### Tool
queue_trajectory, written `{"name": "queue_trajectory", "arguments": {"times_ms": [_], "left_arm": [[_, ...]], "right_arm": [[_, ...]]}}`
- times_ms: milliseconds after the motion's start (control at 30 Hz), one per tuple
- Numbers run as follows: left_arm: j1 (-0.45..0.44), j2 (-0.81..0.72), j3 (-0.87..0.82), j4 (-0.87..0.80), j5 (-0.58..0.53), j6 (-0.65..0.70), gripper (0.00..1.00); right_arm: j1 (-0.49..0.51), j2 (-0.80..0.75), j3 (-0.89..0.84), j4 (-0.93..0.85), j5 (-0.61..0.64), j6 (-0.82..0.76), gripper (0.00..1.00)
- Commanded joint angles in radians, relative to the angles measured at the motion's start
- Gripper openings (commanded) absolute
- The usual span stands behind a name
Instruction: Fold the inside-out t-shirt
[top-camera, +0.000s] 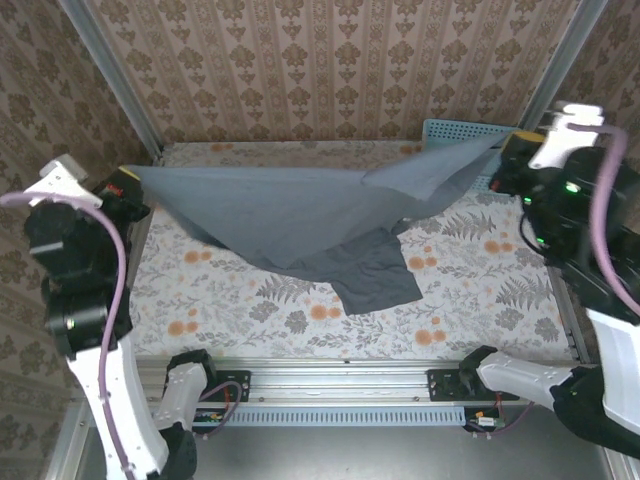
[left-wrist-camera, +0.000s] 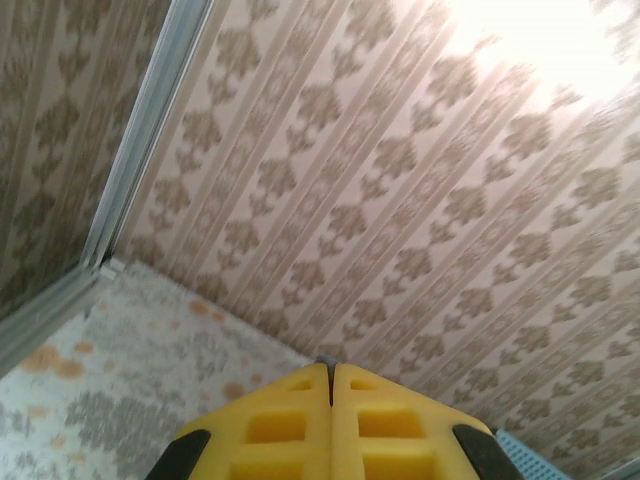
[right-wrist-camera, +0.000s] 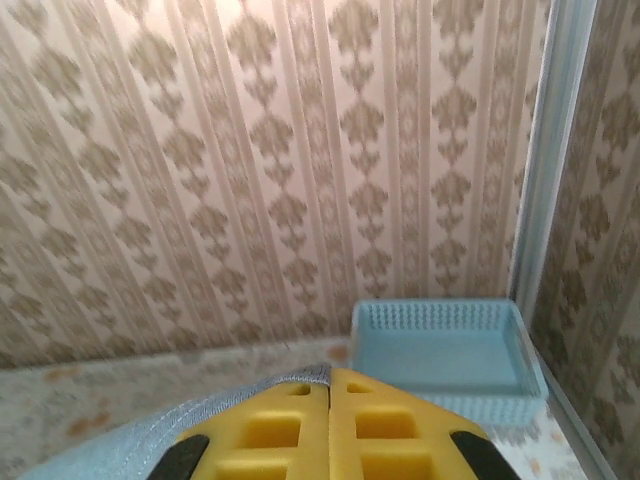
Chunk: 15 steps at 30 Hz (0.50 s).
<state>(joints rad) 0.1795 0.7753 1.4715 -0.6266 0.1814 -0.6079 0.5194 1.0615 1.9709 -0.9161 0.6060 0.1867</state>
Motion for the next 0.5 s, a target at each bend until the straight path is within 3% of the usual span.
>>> {"name": "queue_trajectory", "arguments": {"times_ms": [0, 267, 467], "left_arm": [[0.009, -0.045, 0.061, -0.045, -0.04, 0.039, 0.0], [0.01, 0.0, 0.089, -0.056, -0.019, 0.046, 0.0], [0.008, 0.179, -0.045, -0.005, 0.125, 0.011, 0.0]], "right_arm": [[-0.001, -0.065, 0.098, 0.048, -0.066, -0.059, 0.0], [-0.002, -0.013, 0.145, 0.098, -0.06, -0.103, 0.0], [-0.004, 0.078, -0.048, 0.185, 0.027, -0.133, 0.0]]}}
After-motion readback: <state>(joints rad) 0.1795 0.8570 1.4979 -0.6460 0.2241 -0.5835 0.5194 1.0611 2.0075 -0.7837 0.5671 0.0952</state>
